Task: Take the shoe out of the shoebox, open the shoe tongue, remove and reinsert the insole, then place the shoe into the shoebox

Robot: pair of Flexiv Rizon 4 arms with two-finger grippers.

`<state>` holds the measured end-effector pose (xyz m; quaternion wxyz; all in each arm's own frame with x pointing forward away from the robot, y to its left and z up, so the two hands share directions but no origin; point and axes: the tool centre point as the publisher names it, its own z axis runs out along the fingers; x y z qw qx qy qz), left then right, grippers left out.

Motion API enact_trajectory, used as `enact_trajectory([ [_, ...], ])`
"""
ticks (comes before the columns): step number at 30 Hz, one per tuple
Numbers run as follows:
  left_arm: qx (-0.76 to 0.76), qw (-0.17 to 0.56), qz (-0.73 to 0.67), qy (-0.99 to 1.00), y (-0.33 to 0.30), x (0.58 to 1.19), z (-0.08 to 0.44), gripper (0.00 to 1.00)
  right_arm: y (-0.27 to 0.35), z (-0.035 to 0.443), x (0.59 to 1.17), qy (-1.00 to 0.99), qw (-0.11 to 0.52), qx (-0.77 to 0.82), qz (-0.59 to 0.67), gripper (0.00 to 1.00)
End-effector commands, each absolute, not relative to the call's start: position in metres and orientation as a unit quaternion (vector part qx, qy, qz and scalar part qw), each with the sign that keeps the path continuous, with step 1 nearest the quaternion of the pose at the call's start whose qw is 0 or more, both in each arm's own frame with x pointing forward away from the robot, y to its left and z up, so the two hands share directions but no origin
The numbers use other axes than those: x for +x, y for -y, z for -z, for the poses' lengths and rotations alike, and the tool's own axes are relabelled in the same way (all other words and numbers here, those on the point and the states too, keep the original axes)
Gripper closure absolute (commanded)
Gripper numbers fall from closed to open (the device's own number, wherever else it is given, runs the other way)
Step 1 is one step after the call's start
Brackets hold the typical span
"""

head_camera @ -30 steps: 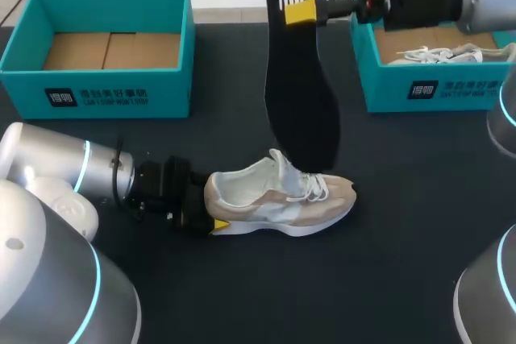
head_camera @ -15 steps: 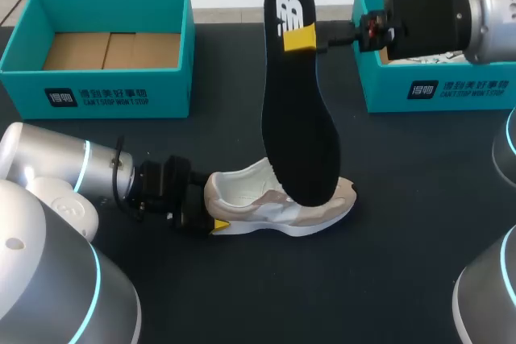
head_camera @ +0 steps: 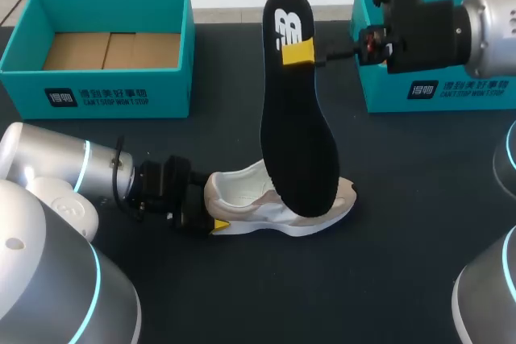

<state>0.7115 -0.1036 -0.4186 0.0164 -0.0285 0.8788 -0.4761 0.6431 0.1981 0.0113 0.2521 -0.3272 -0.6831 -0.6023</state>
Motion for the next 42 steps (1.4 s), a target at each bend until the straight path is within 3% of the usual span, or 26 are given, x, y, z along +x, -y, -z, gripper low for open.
enact_trajectory([
  [1, -0.028, 0.017, 0.476, -0.879, 0.104, 0.711, 0.420, 1.00, -0.201, -0.013, 0.643, 0.685, 0.251, -0.330, 0.600, 1.00],
  [10, -0.028, 0.016, 0.475, -0.879, 0.103, 0.711, 0.419, 1.00, -0.201, -0.013, 0.643, 0.685, 0.251, -0.330, 0.600, 1.00],
  [11, -0.031, 0.017, 0.473, -0.880, 0.103, 0.711, 0.418, 0.93, -0.201, -0.013, 0.643, 0.685, 0.251, -0.330, 0.600, 1.00],
  [13, -0.024, 0.019, 0.468, -0.883, 0.102, 0.711, 0.417, 0.58, -0.201, -0.013, 0.643, 0.685, 0.251, -0.330, 0.600, 1.00],
  [14, -0.025, 0.014, 0.467, -0.884, 0.103, 0.712, 0.418, 0.13, -0.201, -0.013, 0.643, 0.685, 0.251, -0.330, 0.600, 1.00],
  [15, -0.022, 0.009, 0.462, -0.887, 0.103, 0.712, 0.419, 0.00, -0.201, -0.013, 0.643, 0.685, 0.251, -0.330, 0.600, 1.00],
  [42, 0.009, -0.008, 0.314, -0.949, 0.084, 0.720, 0.381, 0.00, -0.201, -0.013, 0.643, 0.685, 0.251, -0.330, 0.600, 1.00],
])
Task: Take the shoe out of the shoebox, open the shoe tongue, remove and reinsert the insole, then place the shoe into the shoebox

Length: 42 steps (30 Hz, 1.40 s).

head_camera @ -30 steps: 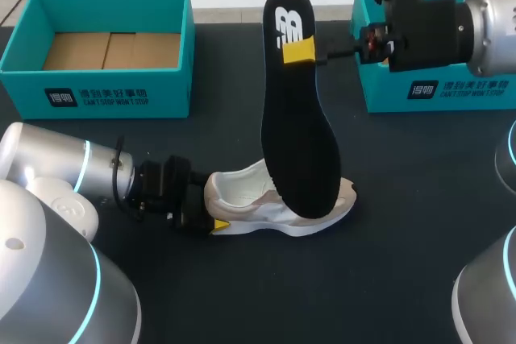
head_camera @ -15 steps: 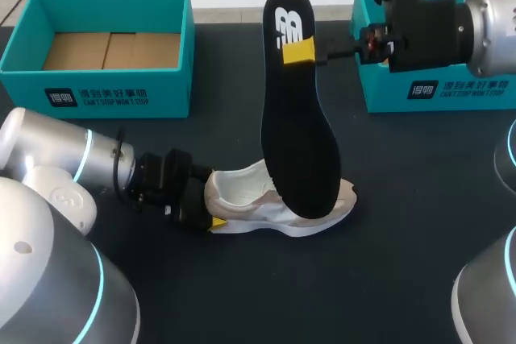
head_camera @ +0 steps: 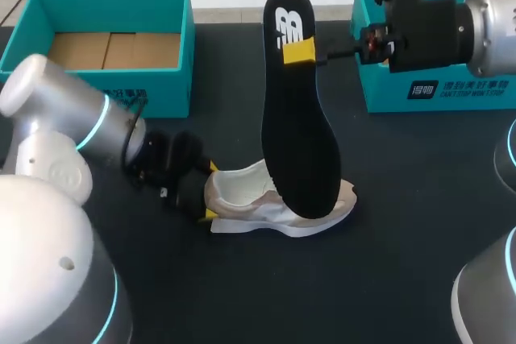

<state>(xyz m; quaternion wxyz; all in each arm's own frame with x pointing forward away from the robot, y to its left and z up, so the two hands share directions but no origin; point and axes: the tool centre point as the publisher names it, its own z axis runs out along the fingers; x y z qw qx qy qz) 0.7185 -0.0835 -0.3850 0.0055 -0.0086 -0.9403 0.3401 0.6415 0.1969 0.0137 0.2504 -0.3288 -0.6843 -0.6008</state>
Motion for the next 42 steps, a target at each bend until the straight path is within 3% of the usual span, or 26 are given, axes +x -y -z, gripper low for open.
enact_trajectory([
  [1, -0.009, 0.008, -0.314, 0.949, 0.084, 0.720, 0.381, 0.00, -0.201, -0.013, 0.643, 0.685, 0.251, -0.330, 0.600, 1.00],
  [15, -0.048, 0.007, -0.228, 0.973, 0.076, 0.714, 0.338, 0.00, -0.201, -0.013, 0.643, 0.685, 0.251, -0.330, 0.600, 1.00],
  [22, -0.058, 0.004, -0.150, 0.987, 0.078, 0.715, 0.337, 0.00, -0.201, -0.013, 0.643, 0.685, 0.251, -0.330, 0.600, 1.00],
  [26, -0.079, -0.034, -0.118, 0.989, 0.077, 0.712, 0.333, 0.00, -0.201, -0.013, 0.643, 0.685, 0.251, -0.330, 0.600, 1.00],
  [42, -0.047, -0.034, -0.083, 0.995, 0.085, 0.714, 0.325, 0.00, -0.201, -0.013, 0.643, 0.685, 0.251, -0.330, 0.600, 1.00],
])
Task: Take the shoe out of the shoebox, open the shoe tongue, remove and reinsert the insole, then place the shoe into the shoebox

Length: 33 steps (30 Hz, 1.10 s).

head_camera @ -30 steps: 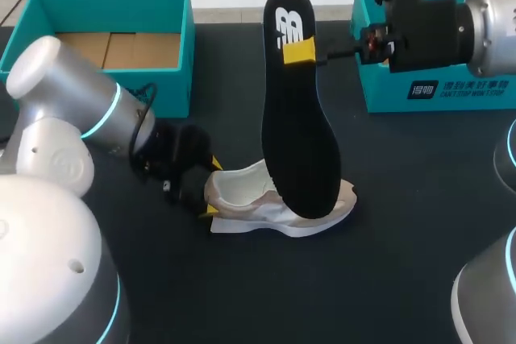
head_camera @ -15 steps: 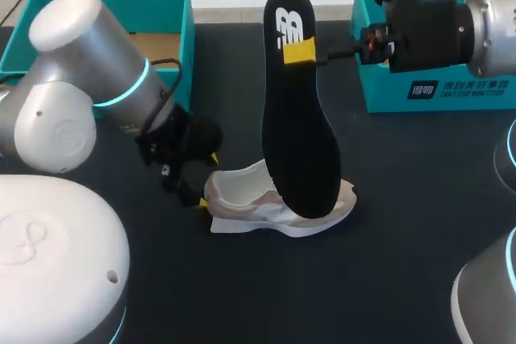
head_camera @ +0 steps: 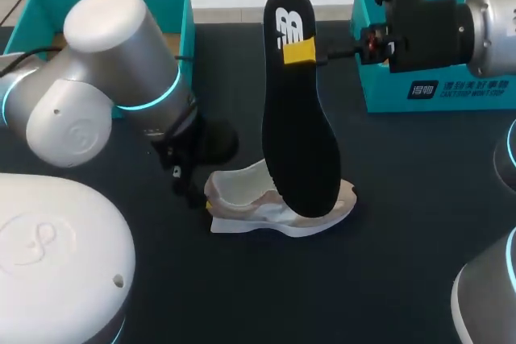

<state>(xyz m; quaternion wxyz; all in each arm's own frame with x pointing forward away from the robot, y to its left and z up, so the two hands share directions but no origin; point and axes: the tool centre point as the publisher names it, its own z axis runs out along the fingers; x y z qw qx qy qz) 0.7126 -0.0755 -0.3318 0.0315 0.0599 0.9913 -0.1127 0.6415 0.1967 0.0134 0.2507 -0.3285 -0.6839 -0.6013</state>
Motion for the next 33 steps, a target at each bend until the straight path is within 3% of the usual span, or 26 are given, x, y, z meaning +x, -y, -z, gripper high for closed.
enact_trajectory([
  [1, 0.051, 0.029, 0.074, -0.996, 0.085, 0.713, 0.324, 0.00, -0.201, -0.013, 0.643, 0.685, 0.251, -0.330, 0.600, 1.00],
  [14, 0.005, 0.019, 0.013, -1.000, 0.105, 0.725, 0.333, 0.00, -0.201, -0.013, 0.643, 0.685, 0.251, -0.330, 0.600, 1.00],
  [33, -0.032, 0.010, 0.032, -0.999, 0.132, 0.753, 0.339, 0.00, -0.201, -0.013, 0.643, 0.685, 0.251, -0.330, 0.600, 1.00],
])
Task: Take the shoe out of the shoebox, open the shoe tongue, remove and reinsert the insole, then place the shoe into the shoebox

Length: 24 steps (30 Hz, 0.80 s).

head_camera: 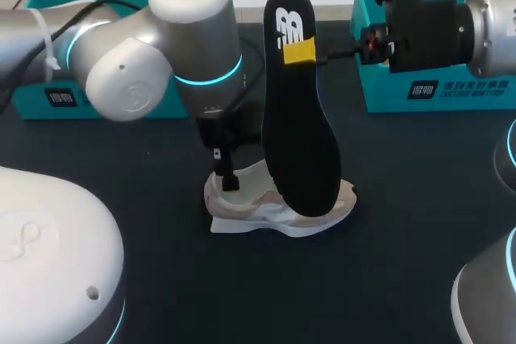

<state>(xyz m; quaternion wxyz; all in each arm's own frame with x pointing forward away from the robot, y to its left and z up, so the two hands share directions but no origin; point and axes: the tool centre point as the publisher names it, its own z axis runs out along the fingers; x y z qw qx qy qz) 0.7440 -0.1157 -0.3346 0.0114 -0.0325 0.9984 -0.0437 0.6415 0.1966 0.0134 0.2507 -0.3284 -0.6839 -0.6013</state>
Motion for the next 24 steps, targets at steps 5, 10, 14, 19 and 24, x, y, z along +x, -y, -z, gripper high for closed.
enact_trajectory([
  [5, -0.032, 0.009, 0.039, -0.999, 0.151, 0.760, 0.350, 0.00, -0.201, -0.013, 0.643, 0.685, 0.251, -0.330, 0.600, 1.00],
  [10, -0.037, 0.006, 0.039, -0.999, 0.163, 0.763, 0.363, 0.08, -0.201, -0.013, 0.643, 0.685, 0.251, -0.330, 0.600, 1.00],
  [14, -0.043, -0.001, 0.043, -0.998, 0.167, 0.765, 0.372, 0.08, -0.201, -0.013, 0.643, 0.685, 0.251, -0.330, 0.600, 1.00],
  [19, -0.046, -0.011, 0.043, -0.998, 0.170, 0.763, 0.383, 0.15, -0.201, -0.013, 0.643, 0.685, 0.251, -0.330, 0.600, 1.00],
  [24, -0.044, -0.017, 0.044, -0.998, 0.171, 0.759, 0.390, 0.51, -0.201, -0.013, 0.643, 0.685, 0.251, -0.330, 0.600, 1.00],
])
